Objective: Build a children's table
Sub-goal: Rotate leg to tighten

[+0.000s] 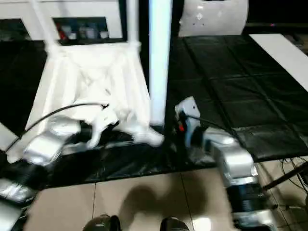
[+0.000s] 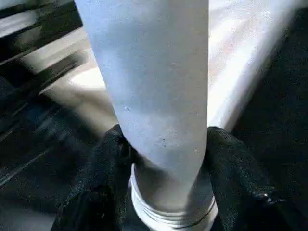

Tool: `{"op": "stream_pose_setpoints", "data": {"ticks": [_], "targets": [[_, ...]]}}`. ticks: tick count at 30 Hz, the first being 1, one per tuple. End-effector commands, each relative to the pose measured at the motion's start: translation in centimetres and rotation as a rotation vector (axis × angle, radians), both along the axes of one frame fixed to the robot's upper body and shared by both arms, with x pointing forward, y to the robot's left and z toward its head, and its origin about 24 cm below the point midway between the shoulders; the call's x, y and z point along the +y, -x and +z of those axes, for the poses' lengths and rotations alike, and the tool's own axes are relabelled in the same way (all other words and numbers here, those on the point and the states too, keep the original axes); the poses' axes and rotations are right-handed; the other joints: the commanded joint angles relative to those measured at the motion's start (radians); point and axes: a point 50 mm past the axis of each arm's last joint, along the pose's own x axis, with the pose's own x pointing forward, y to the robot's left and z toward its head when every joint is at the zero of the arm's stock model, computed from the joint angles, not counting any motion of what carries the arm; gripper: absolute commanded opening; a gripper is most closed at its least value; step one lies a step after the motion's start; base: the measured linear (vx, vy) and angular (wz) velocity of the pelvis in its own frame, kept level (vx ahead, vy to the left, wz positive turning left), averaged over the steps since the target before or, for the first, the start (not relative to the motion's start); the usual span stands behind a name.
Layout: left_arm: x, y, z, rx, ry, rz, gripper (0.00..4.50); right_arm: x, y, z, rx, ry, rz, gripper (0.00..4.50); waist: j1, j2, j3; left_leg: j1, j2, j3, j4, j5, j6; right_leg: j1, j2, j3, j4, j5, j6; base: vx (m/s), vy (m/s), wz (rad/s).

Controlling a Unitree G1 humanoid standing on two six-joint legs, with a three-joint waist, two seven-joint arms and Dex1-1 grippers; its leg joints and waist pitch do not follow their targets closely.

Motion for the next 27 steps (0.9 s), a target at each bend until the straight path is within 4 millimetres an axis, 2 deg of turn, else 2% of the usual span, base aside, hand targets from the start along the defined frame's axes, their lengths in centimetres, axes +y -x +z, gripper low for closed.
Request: {"op": "stream_pose_setpoints", "data": {"ticks": [1, 3, 5, 6, 7, 8, 10, 11, 13, 15, 16, 17, 19, 22, 25, 27], "targets": [[-3.2, -1.4, 2.0, -0.124, 0.06, 0.105, 0.0, 6.0, 1.4, -1.6, 0.095, -0.033, 0.106, 1.98, -0.003, -0.004, -0.052, 0.029, 0.059, -0.052, -0.087, -0.325, -0.023, 0.02, -0.104, 0.059, -0.11, -0.506, -0.129, 0.0, 0.0, 0.0], [-3.9, -1.8, 2.1, -0.142, 0.057, 0.15, 0.0, 6.9, 1.1, -1.7, 0.1, -0.035, 0.033, 1.98, -0.008, -0.002, -0.051, 0.03, 0.059, -0.051, -0.088, -0.335, -0.022, 0.017, -0.101, 0.06, -0.112, -0.501, -0.124, 0.0, 0.0, 0.0], [-4.8, -2.2, 2.1, -0.161, 0.049, 0.208, 0.0, 8.4, 0.3, -1.7, 0.097, -0.034, -0.131, 1.98, -0.012, -0.003, -0.051, 0.031, 0.059, -0.051, -0.09, -0.342, -0.024, 0.015, -0.1, 0.061, -0.112, -0.49, -0.122, 0.0, 0.0, 0.0], [-4.8, -2.2, 2.1, -0.161, 0.049, 0.208, 0.0, 8.4, 0.3, -1.7, 0.097, -0.034, -0.131, 1.98, -0.015, -0.002, -0.051, 0.031, 0.057, -0.052, -0.092, -0.349, -0.029, 0.014, -0.101, 0.061, -0.114, -0.496, -0.12, 0.0, 0.0, 0.0], [-5.2, -2.3, 2.0, -0.17, 0.046, 0.23, 0.0, 9.8, 0.3, -1.5, 0.099, -0.052, -0.155, 1.98, -0.015, -0.003, -0.052, 0.03, 0.058, -0.051, -0.093, -0.34, -0.024, 0.018, -0.1, 0.061, -0.113, -0.479, -0.115, 0.0, 0.0, 0.0], [-5.2, -2.3, 2.0, -0.17, 0.046, 0.231, 0.0, 9.8, 0.3, -1.5, 0.099, -0.052, -0.155, 1.98, -0.017, 0.0, -0.051, 0.032, 0.06, -0.05, -0.094, -0.341, -0.024, 0.013, -0.1, 0.063, -0.113, -0.469, -0.117, 0.0, 0.0, 0.0], [-5.4, -2.3, 2.0, -0.173, 0.048, 0.234, 0.0, 10.6, 0.6, -1.4, 0.076, -0.038, -0.133, 1.98, -0.018, -0.003, -0.055, 0.026, 0.061, -0.049, -0.098, -0.306, -0.013, 0.024, -0.098, 0.063, -0.107, -0.391, -0.122, 0.0, 0.0, 0.0], [-5.3, -2.2, 2.0, -0.171, 0.051, 0.235, 0.0, 10.7, 0.7, -1.4, 0.051, -0.023, -0.125, 2.52, -0.018, -0.003, -0.055, 0.026, 0.062, -0.047, -0.099, -0.296, -0.01, 0.024, -0.097, 0.064, -0.106, -0.369, -0.127, 0.0, 0.0, 0.0], [-4.6, -1.9, 1.6, -0.168, 0.045, 0.21, 0.0, 9.4, 0.3, -1.1, 0.008, -0.067, -0.171, 2.66, -0.018, -0.003, -0.058, 0.024, 0.063, -0.044, -0.099, -0.263, 0.003, 0.027, -0.099, 0.065, -0.101, -0.295, -0.147, 0.0, 0.0, 0.0], [-4.1, -1.8, 1.5, -0.173, 0.04, 0.194, 0.0, 8.7, 0.1, -0.9, 0.0, -0.107, -0.177, 2.86, -0.017, -0.003, -0.059, 0.021, 0.062, -0.043, -0.097, -0.243, 0.017, 0.032, -0.1, 0.065, -0.098, -0.261, -0.16, 0.0, 0.0, 0.0], [-3.4, -1.4, 1.2, -0.182, 0.033, 0.149, 0.0, 7.5, 0.0, -0.2, -0.013, -0.183, -0.133, 3.03, -0.017, -0.003, -0.059, 0.019, 0.061, -0.042, -0.096, -0.236, 0.032, 0.035, -0.103, 0.066, -0.098, -0.252, -0.166, 0.0, 0.0, 0.0], [-3.0, -1.1, 1.0, -0.178, 0.032, 0.123, 0.0, 6.6, 0.0, 0.1, -0.038, -0.177, -0.095, 3.16, -0.018, -0.003, -0.059, 0.015, 0.06, -0.043, -0.096, -0.231, 0.042, 0.041, -0.103, 0.065, -0.097, -0.249, -0.165, 0.0, 0.0, 0.0], [-2.3, -0.6, 0.7, -0.171, 0.031, 0.078, 0.0, 5.3, 0.1, 0.4, -0.075, -0.149, -0.019, 3.36, -0.023, -0.002, -0.06, 0.012, 0.063, -0.042, -0.094, -0.208, 0.057, 0.042, -0.099, 0.063, -0.094, -0.218, -0.168, 0.0, 0.0, 0.0], [-1.3, 0.1, 0.4, -0.169, 0.021, -0.003, 0.0, 3.3, 0.4, 0.8, -0.112, -0.106, 0.086, 3.58, -0.023, -0.005, -0.067, 0.008, 0.061, -0.037, -0.084, -0.128, 0.097, 0.052, -0.097, 0.062, -0.081, -0.099, -0.207, 0.0, 0.0, 0.0], [0.1, 1.3, -0.1, -0.161, -0.033, -0.149, 0.0, 0.9, 1.2, 1.3, -0.113, -0.069, 0.264, 3.94, -0.017, -0.003, -0.072, 0.009, 0.062, -0.033, -0.077, -0.086, 0.132, 0.053, -0.095, 0.06, -0.071, -0.009, -0.233, 0.0, 0.0, 0.0], [0.5, 1.7, -0.2, -0.153, -0.04, -0.198, 0.0, 0.1, 1.5, 1.5, -0.113, -0.055, 0.329, 4.08, -0.015, -0.002, -0.071, 0.009, 0.063, -0.034, -0.076, -0.082, 0.146, 0.054, -0.094, 0.057, -0.068, 0.011, -0.246, 0.0, 0.0, 0.0]]}}
